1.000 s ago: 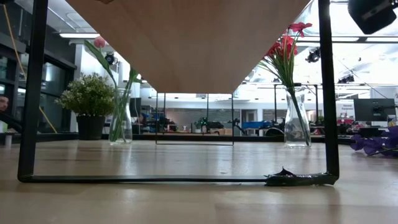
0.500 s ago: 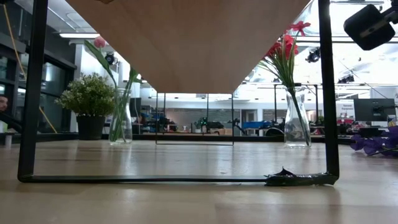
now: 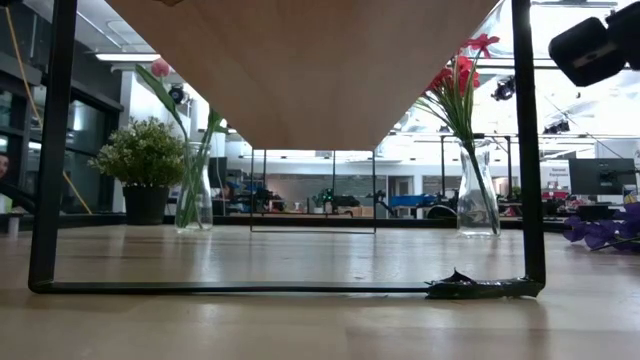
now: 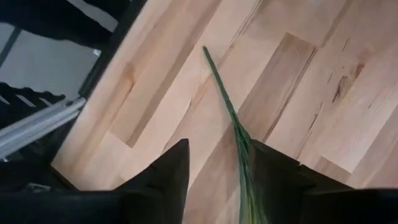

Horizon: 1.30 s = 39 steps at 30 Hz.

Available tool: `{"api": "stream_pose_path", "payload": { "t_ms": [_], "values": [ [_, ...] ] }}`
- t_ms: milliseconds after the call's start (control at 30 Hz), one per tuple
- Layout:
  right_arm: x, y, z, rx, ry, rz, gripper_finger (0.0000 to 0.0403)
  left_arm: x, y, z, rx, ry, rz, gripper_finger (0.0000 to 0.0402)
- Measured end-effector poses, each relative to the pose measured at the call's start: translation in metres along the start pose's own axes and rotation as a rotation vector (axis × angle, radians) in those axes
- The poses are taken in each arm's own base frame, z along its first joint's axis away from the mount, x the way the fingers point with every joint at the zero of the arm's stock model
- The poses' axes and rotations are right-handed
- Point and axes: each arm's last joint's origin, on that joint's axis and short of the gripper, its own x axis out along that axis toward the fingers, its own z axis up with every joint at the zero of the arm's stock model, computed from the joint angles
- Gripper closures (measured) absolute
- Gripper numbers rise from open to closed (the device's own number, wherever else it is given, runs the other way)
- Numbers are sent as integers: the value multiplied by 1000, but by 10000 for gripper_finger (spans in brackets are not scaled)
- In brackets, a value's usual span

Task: Pick and place flowers into a vace then onto a shelf
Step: Put the purple flowers into the right transparent vase

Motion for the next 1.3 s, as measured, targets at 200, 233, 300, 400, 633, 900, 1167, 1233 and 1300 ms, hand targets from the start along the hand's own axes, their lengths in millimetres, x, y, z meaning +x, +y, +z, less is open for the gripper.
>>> {"api": "stream_pose_path", "payload": {
  "t_ms": [200,233,300,400,633,900,1167,1233,1300],
  "values": [
    [20,-5,3,-38,97,-3,240,0,0,0,0,0,0,316],
    [24,-5,3,-41,113,-3,241,0,0,0,0,0,0,316],
    [30,-7,3,-50,139,-3,244,0,0,0,0,0,0,316],
    [38,-9,4,-63,175,-3,246,0,0,0,0,0,0,316],
    [55,-14,5,-73,234,-14,239,0,0,0,0,0,0,316],
    [72,-18,5,-100,293,-23,233,0,0,0,0,0,0,316],
    [88,-24,5,-109,334,-34,233,0,0,0,0,0,0,316],
    [92,-26,4,-112,352,-49,233,0,0,0,0,0,0,316],
    [96,-28,3,-118,371,-65,233,0,0,0,0,0,0,316]
  ]
}}
